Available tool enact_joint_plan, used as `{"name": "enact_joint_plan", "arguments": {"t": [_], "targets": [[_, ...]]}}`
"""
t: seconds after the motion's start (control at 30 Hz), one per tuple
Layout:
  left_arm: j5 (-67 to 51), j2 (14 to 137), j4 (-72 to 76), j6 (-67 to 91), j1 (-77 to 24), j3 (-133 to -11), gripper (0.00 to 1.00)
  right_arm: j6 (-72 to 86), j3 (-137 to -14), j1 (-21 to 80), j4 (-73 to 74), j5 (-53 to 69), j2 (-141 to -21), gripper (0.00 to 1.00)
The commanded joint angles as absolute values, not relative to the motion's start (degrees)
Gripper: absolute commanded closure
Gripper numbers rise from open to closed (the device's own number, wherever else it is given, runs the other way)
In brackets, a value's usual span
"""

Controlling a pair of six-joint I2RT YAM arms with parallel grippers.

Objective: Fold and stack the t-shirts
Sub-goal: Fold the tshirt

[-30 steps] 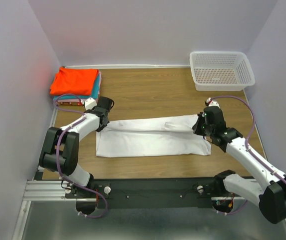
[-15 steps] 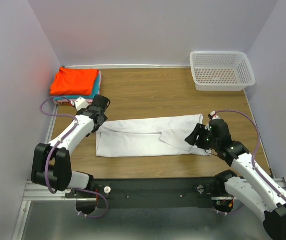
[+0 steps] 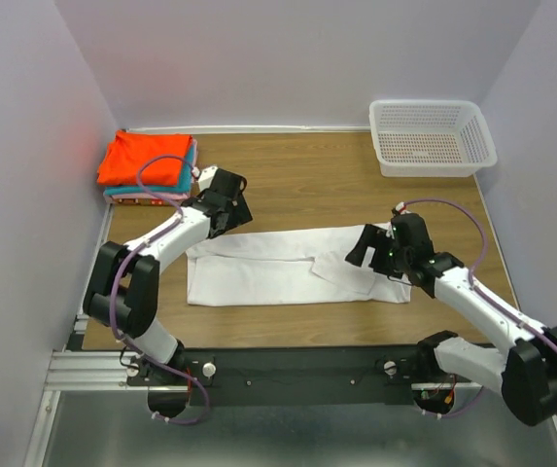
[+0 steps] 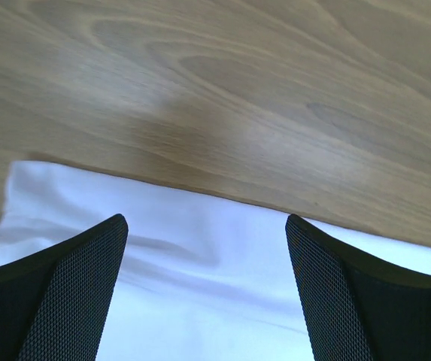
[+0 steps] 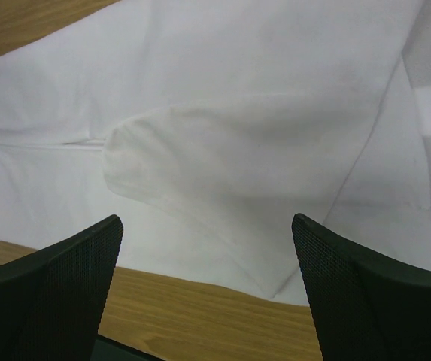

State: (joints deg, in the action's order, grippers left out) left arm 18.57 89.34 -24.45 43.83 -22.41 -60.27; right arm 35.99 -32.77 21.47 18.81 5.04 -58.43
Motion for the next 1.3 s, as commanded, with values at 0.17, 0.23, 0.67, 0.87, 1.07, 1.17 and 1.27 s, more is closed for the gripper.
{"name": "enact_joint_plan", "arguments": {"t": [0.17, 0.23, 0.67, 0.87, 1.07, 1.17, 1.27], "targets": [[13.09, 95.01, -20.48, 41.83, -25.58, -57.75, 0.07, 37.96, -34.19, 21.8, 14.33, 0.8, -69.34, 0.0], [15.02, 95.01, -20.83, 42.45, -25.58, -55.9, 0.07, 38.14, -33.66, 21.8, 14.33, 0.26, -69.26, 0.0], [27.06, 88.08, -31.98, 50.26, -20.57, -48.08, 0.06, 39.55, -29.8, 21.8, 14.41, -3.16, -68.9, 0.0], [29.44, 82.71, -38.75, 56.59, -18.81, -47.72, 0.05, 39.81, -29.53, 21.71, 14.41, -4.22, -71.1, 0.0], [27.26, 83.67, -42.1, 59.41, -18.19, -47.11, 0.05, 40.69, -29.35, 21.71, 14.5, -7.64, -72.16, 0.0], [27.68, 83.94, -42.88, 61.59, -18.19, -44.83, 0.05, 40.69, -29.88, 21.53, 14.76, -9.23, -72.42, 0.0], [27.68, 83.06, -44.81, 62.48, -18.19, -45.08, 0.05, 40.17, -30.32, 21.1, 15.03, -10.54, -73.21, 0.0]]}}
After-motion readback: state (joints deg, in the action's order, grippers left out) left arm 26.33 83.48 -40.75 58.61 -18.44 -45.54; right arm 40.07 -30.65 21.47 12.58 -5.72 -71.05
